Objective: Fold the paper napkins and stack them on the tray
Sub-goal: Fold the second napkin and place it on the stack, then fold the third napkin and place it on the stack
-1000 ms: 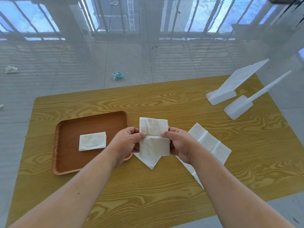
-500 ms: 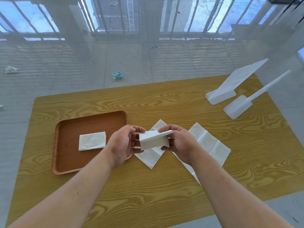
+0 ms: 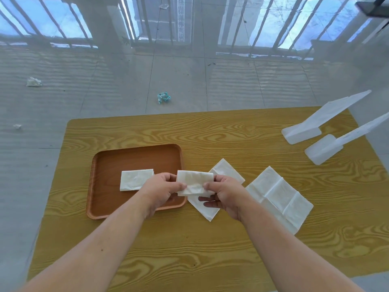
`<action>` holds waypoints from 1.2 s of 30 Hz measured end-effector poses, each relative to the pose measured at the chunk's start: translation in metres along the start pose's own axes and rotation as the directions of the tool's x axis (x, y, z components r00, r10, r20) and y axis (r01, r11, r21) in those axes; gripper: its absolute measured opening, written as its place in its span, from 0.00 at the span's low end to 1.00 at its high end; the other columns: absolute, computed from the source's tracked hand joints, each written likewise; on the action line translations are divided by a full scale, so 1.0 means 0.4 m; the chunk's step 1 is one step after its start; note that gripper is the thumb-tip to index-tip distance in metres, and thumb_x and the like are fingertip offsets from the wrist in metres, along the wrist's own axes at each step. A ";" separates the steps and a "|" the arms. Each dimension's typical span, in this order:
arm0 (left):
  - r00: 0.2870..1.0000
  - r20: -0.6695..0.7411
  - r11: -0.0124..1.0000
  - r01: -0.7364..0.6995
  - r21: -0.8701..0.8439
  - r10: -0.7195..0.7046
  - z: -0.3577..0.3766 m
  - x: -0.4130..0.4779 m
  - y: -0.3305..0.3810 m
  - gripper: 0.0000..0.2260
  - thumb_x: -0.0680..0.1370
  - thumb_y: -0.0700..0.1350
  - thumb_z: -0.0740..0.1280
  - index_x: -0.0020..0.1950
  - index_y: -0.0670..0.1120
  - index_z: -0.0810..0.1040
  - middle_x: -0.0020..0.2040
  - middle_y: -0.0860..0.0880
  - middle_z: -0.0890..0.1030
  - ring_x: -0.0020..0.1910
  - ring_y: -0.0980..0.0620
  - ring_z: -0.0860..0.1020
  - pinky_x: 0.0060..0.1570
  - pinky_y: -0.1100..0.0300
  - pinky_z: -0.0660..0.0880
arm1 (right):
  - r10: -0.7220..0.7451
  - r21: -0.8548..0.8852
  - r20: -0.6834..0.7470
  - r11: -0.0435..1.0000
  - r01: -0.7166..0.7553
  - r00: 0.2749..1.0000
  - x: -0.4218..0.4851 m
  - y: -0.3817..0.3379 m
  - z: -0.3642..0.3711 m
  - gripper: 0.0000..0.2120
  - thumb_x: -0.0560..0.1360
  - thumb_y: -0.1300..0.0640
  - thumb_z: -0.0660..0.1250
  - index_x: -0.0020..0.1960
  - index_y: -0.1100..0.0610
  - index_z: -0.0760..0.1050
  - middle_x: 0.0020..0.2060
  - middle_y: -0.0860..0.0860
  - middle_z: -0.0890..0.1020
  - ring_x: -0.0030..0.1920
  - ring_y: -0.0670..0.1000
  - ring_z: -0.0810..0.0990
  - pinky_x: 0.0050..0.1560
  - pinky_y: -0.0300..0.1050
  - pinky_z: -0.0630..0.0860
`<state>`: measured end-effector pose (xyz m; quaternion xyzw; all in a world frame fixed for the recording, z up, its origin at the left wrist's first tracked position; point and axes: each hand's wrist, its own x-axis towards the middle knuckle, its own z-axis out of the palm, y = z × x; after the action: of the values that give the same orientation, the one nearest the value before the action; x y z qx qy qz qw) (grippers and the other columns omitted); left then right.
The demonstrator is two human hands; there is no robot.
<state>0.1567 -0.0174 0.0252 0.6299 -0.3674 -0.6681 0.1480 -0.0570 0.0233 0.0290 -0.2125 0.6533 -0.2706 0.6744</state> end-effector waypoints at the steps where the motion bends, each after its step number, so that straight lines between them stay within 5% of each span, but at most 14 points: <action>1: 0.999 -0.038 0.999 0.015 0.043 -0.014 -0.031 0.001 -0.012 0.07 0.76 0.43 0.78 0.53 0.44 0.85 0.45 0.46 0.90 0.35 0.55 0.84 0.36 0.61 0.79 | 0.008 -0.055 -0.008 0.998 -0.008 1.000 0.012 -0.001 0.028 0.07 0.81 0.63 0.69 0.57 0.58 0.83 0.45 0.57 0.89 0.40 0.55 0.89 0.41 0.48 0.86; 7: 0.955 -0.295 0.975 0.023 0.220 0.043 -0.229 0.008 -0.079 0.11 0.79 0.52 0.74 0.43 0.46 0.86 0.40 0.48 0.86 0.38 0.50 0.80 0.41 0.54 0.76 | -0.056 -0.468 -0.014 0.883 0.043 0.998 0.100 -0.025 0.234 0.08 0.79 0.58 0.68 0.50 0.61 0.85 0.39 0.57 0.86 0.29 0.50 0.82 0.29 0.44 0.79; 10: 0.921 -0.375 0.940 0.026 0.339 0.109 -0.305 0.014 -0.103 0.13 0.78 0.55 0.73 0.40 0.47 0.84 0.35 0.49 0.83 0.35 0.49 0.78 0.39 0.52 0.75 | -0.133 -0.630 0.010 0.769 0.110 0.991 0.142 -0.049 0.320 0.11 0.78 0.56 0.67 0.48 0.64 0.82 0.32 0.54 0.82 0.30 0.53 0.79 0.33 0.52 0.80; 14: 0.899 -0.403 0.871 0.055 0.487 0.169 -0.360 0.035 -0.116 0.14 0.79 0.57 0.71 0.38 0.49 0.80 0.36 0.51 0.82 0.38 0.48 0.79 0.39 0.50 0.76 | -0.204 -0.737 0.016 0.659 0.149 0.979 0.186 -0.061 0.384 0.13 0.78 0.54 0.66 0.46 0.64 0.79 0.32 0.51 0.84 0.30 0.54 0.81 0.34 0.48 0.76; 19: 0.837 -0.449 0.774 0.048 0.632 0.315 -0.340 0.033 -0.115 0.22 0.76 0.62 0.72 0.62 0.50 0.75 0.59 0.50 0.77 0.56 0.47 0.77 0.54 0.48 0.78 | -0.357 -0.859 -0.060 0.494 0.134 0.932 0.196 -0.040 0.366 0.16 0.77 0.45 0.64 0.38 0.55 0.76 0.34 0.50 0.83 0.33 0.50 0.78 0.30 0.46 0.69; 21: 0.803 -0.368 0.657 -0.040 0.753 0.470 -0.305 0.019 -0.112 0.25 0.76 0.61 0.72 0.67 0.48 0.73 0.63 0.47 0.76 0.61 0.44 0.75 0.58 0.48 0.77 | -0.489 -0.879 -0.117 0.456 0.139 0.864 0.174 -0.021 0.318 0.17 0.77 0.43 0.63 0.35 0.52 0.71 0.31 0.48 0.79 0.32 0.49 0.75 0.29 0.46 0.64; 25: 0.780 -0.053 0.433 -0.288 0.854 0.624 -0.208 0.001 -0.097 0.16 0.78 0.56 0.71 0.58 0.47 0.80 0.55 0.49 0.81 0.55 0.45 0.78 0.54 0.51 0.77 | -0.555 -0.819 -0.274 0.563 0.112 0.786 0.121 0.042 0.165 0.14 0.78 0.47 0.65 0.35 0.50 0.70 0.29 0.46 0.77 0.30 0.48 0.74 0.28 0.44 0.65; 30: 0.778 0.231 0.235 -0.435 0.869 0.584 -0.045 0.013 -0.083 0.16 0.81 0.58 0.65 0.64 0.50 0.79 0.58 0.52 0.80 0.57 0.50 0.76 0.61 0.54 0.75 | -0.472 -0.790 -0.376 0.613 -0.009 0.798 0.057 0.131 -0.013 0.05 0.75 0.49 0.68 0.46 0.50 0.75 0.36 0.46 0.79 0.37 0.50 0.78 0.33 0.47 0.70; 36: 0.833 0.289 0.078 -0.367 0.927 0.472 0.110 0.045 -0.076 0.23 0.80 0.64 0.64 0.70 0.52 0.75 0.63 0.51 0.77 0.61 0.49 0.74 0.61 0.52 0.75 | -0.518 -0.853 -0.275 0.520 0.043 0.810 0.033 0.190 -0.096 0.09 0.76 0.45 0.69 0.50 0.48 0.72 0.43 0.43 0.78 0.46 0.48 0.76 0.45 0.43 0.70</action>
<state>0.1199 0.0051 -0.0113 0.4763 -0.8545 -0.1942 -0.0724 -0.0888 0.0754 -0.0322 -0.5272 0.8069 -0.0931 0.2497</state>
